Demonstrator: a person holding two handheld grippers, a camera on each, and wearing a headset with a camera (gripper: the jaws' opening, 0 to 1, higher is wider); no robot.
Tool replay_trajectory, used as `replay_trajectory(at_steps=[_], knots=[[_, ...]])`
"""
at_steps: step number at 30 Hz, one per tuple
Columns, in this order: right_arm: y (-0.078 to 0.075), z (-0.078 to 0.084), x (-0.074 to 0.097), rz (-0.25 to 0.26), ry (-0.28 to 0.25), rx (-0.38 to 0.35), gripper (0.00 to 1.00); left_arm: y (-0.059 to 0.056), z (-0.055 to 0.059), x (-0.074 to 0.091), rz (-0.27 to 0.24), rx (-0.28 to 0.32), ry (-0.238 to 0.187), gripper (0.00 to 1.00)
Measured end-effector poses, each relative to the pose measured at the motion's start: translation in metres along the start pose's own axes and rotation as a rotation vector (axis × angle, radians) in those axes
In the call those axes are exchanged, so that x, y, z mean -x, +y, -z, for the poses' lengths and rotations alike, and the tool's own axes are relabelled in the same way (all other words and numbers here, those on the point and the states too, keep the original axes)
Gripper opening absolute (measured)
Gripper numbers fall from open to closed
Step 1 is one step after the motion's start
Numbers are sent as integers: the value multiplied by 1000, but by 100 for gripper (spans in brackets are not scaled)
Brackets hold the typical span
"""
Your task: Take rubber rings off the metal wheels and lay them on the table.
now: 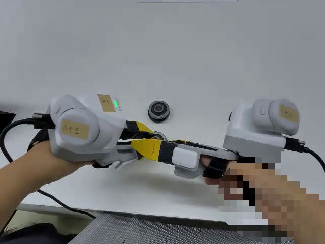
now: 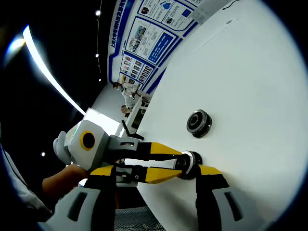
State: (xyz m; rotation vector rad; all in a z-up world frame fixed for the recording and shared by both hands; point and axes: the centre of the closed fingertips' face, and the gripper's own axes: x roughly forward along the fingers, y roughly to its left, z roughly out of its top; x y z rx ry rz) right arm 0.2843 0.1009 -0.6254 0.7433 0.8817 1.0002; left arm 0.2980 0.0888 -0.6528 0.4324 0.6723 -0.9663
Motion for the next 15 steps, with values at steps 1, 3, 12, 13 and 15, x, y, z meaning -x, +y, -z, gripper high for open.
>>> replay_trajectory(at_steps=[1,3,12,13,15], knots=[[0,0,0,-1,2,-9,68,0,0,0,0,0,0,12],[0,1,1,-2,3,-9,67,0,0,0,0,1,-1,12],[0,-1,4,-10,-13,-29,66,0,1,0,-1,4,-2,12],[0,-1,4,-11,-12,-28,66,0,1,0,-1,5,-2,12],[0,-1,4,-11,-13,-29,65,0,1,0,-1,4,-2,12]])
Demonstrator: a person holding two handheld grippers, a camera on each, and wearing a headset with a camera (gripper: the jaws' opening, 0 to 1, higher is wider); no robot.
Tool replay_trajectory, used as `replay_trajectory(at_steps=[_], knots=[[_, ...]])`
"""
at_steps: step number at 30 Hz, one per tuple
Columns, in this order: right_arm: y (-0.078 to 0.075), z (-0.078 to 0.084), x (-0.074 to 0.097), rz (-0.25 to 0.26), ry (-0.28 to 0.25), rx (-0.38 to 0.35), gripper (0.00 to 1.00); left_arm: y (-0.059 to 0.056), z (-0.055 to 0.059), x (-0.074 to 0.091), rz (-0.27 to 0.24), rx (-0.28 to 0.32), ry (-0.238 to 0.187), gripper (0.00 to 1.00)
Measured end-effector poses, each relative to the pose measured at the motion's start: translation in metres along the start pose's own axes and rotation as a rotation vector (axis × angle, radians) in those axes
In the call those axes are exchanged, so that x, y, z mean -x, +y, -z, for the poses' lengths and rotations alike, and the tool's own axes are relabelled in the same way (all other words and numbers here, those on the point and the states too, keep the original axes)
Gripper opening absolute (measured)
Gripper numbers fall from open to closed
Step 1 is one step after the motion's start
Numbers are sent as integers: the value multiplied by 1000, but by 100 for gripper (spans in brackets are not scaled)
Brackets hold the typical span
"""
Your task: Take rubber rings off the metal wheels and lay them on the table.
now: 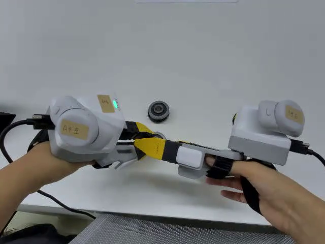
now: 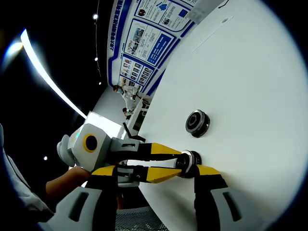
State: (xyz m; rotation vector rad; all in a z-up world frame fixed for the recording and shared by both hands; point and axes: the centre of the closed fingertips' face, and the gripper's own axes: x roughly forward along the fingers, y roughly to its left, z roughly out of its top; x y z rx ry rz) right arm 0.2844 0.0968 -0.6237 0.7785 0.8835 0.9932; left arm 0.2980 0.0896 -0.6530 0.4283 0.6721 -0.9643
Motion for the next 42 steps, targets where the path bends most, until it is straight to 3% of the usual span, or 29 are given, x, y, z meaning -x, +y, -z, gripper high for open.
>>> replay_trajectory(at_steps=[7,14,25,32,42], knots=[[-3,-2,2,7,-10,-9,61,0,0,0,0,1,0,12],[-11,-6,3,24,-29,-23,50,0,0,0,0,1,0,12],[-42,-5,4,126,-24,-43,12,0,0,0,0,3,0,12],[-49,-1,1,169,-6,-24,7,-1,0,0,1,1,4,12],[-47,-4,5,164,-16,-29,5,-1,-1,0,0,1,6,12]])
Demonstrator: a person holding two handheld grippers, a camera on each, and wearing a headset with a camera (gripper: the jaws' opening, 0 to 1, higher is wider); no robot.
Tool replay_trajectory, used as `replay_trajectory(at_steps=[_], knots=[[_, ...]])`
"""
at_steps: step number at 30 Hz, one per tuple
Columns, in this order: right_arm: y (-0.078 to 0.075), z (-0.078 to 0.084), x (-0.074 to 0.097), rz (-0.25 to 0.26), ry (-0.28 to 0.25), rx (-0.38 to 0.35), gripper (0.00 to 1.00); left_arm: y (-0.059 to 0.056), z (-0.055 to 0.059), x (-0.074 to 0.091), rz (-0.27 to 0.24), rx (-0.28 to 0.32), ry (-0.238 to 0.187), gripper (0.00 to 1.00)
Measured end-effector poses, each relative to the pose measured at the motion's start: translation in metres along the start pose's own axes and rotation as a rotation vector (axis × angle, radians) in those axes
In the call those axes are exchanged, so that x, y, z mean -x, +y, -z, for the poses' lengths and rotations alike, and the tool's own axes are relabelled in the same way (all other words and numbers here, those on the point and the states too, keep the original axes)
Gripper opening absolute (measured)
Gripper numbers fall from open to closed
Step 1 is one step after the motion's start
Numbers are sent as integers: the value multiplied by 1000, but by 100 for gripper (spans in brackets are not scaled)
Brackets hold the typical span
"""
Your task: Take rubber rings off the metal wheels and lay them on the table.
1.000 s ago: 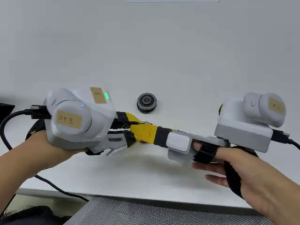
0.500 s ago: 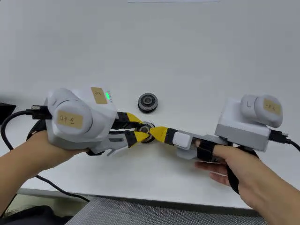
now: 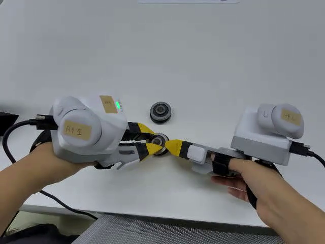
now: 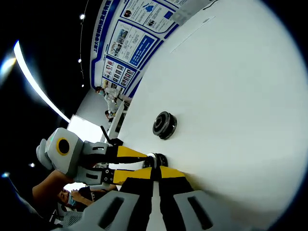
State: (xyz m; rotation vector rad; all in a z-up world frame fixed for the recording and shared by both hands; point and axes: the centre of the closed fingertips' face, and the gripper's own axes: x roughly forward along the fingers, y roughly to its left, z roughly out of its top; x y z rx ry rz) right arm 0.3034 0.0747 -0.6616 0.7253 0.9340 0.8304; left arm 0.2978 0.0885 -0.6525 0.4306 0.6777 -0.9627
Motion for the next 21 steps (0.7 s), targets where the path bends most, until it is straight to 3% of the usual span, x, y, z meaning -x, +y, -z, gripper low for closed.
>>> replay_trajectory(at_steps=[21], knots=[[4,-2,2,26,7,-8,1,1,0,0,-1,5,10,12]])
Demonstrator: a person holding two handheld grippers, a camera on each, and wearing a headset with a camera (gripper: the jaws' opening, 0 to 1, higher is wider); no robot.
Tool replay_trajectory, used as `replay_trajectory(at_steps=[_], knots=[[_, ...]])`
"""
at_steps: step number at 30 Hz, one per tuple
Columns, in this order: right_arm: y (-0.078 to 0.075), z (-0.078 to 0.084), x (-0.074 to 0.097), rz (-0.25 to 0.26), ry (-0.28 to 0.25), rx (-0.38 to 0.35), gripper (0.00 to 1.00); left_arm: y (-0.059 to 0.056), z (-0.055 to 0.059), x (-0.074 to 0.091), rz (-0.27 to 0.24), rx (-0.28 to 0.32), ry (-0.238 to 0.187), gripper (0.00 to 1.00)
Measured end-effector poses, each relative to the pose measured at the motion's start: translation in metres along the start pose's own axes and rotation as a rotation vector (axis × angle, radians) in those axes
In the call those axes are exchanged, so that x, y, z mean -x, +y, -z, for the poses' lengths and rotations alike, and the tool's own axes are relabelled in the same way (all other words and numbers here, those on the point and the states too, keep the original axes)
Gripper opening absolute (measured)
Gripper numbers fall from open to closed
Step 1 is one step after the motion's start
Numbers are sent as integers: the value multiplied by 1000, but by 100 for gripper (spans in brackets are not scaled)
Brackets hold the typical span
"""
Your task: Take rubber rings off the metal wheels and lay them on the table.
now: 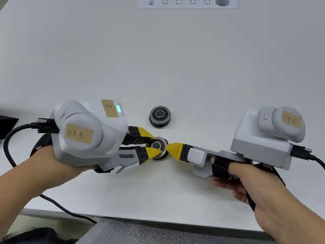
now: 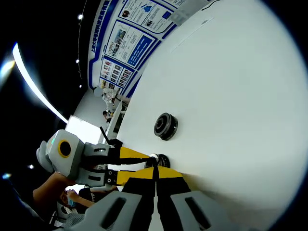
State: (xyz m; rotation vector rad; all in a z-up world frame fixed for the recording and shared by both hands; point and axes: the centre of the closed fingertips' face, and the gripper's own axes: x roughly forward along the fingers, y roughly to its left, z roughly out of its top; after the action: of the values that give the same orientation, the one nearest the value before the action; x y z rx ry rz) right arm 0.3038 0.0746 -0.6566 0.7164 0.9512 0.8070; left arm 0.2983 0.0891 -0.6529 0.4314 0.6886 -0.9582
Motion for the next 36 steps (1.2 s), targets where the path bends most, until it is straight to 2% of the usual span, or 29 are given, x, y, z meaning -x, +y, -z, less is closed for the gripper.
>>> replay_trajectory(at_steps=[7,23,31,33,36], knots=[[6,1,-2,5,6,73,1,1,1,-1,0,-2,1,12],[11,1,-2,-3,7,151,0,3,2,-1,-1,1,1,12],[28,4,-3,-35,15,202,0,2,2,-1,-3,1,-2,12],[25,3,-2,-17,16,224,1,2,2,-1,-5,5,-3,12],[21,2,-1,-13,13,200,1,2,2,-1,-8,2,-2,12]])
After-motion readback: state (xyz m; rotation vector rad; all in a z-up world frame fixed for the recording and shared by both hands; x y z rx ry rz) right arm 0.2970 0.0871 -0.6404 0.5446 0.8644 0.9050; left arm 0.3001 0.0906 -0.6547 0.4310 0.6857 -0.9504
